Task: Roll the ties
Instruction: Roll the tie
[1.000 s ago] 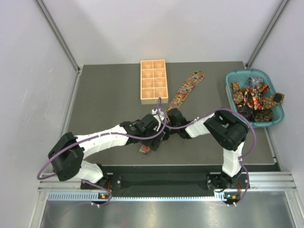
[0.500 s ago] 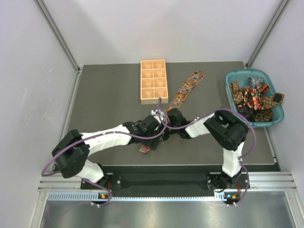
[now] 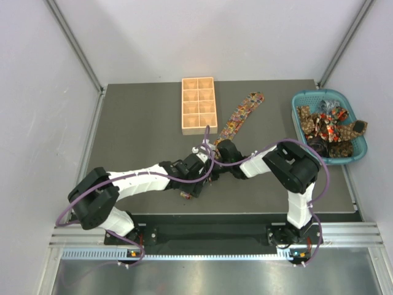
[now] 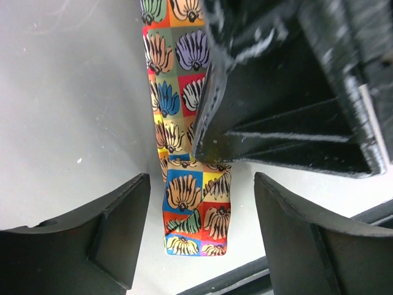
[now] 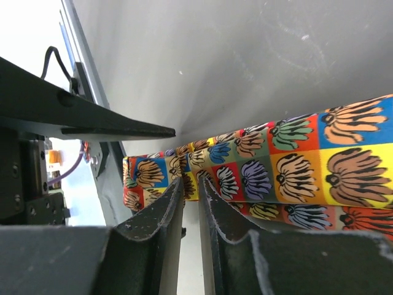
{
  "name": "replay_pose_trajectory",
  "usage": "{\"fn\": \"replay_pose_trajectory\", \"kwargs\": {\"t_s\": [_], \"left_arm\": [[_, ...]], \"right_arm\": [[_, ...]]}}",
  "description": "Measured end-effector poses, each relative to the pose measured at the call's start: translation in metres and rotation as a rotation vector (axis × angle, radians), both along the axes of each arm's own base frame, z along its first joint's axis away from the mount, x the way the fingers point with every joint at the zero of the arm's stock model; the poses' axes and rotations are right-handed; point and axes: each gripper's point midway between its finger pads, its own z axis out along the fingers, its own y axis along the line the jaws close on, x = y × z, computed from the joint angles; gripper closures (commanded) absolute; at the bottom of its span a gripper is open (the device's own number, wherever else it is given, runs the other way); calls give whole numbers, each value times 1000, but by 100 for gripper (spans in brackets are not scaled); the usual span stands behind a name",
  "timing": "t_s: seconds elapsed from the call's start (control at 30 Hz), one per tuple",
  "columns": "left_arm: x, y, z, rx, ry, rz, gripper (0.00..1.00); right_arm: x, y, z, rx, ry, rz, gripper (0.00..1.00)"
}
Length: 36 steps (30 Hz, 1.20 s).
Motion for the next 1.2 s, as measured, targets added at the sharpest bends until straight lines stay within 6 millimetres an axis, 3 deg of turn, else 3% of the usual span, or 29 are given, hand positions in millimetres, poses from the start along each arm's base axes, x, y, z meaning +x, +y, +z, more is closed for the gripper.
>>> {"fn": "replay_pose_trajectory", "kwargs": {"t_s": [0.17,0.43,0.63,0.87,1.2], "left_arm": [[-2,2,-3,-2,9,18,32],[4,4,-7,18,-12,48,48],[9,2,-7,8,-29,63,58],[11,-1,-8,2,-33,64,60],[18,-10,-8,-13,-41,72,60]], "right_arm": [[3,-1,1,2,4,-10,83],[4,-2,-2,3,11,-13,83],[6,-2,-1,12,12,-13,73],[20,-11,4,28,7,-46,67],[51,-47,25,31,-54,-196,63]]}}
